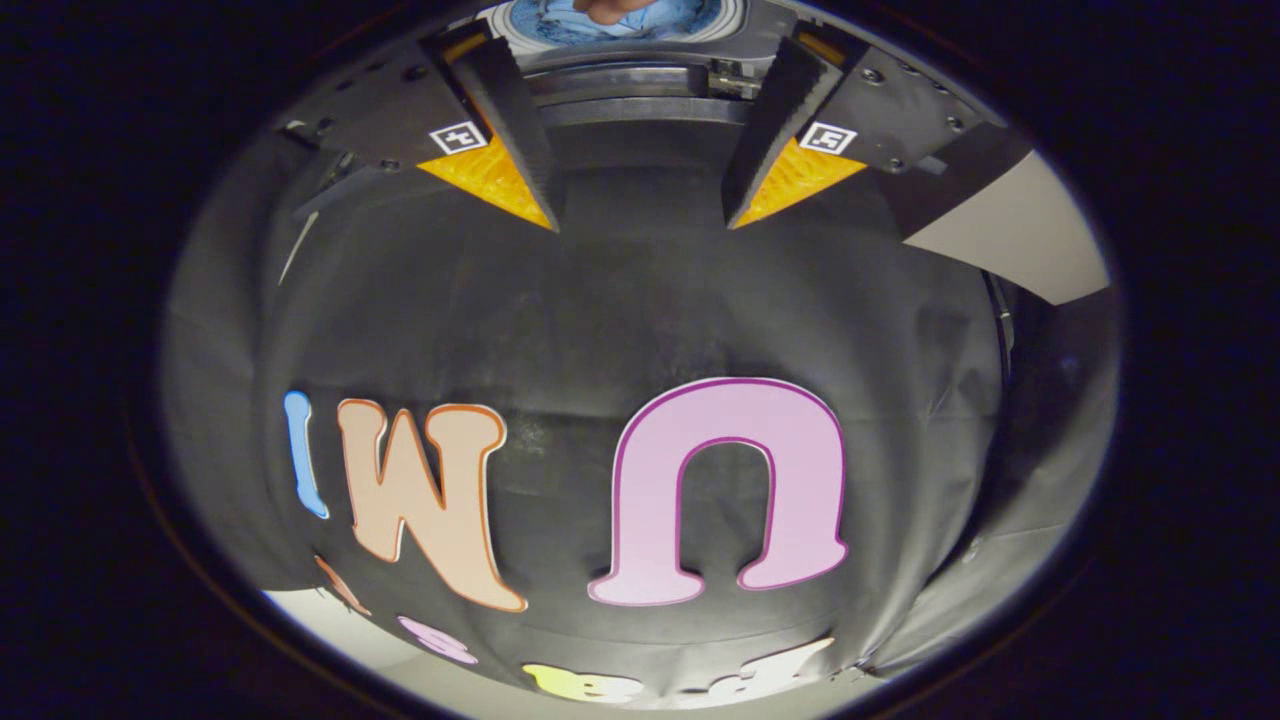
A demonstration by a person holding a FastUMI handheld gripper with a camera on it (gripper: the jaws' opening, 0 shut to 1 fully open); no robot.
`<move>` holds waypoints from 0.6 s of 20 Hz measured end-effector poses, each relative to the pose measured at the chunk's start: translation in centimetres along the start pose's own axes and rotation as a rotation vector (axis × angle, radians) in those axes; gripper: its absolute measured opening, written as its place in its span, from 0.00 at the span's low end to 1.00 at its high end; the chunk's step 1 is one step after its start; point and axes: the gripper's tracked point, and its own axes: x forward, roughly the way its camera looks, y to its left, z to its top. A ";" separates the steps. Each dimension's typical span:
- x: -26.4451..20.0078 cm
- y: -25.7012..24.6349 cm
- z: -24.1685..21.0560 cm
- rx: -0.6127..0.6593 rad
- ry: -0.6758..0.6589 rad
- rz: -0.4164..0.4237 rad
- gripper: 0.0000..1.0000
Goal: Put the clothes into the washing machine and then close the washing machine lid.
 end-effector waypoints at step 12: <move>-3.3 -0.2 -1.4 0.004 -0.011 -0.006 0.97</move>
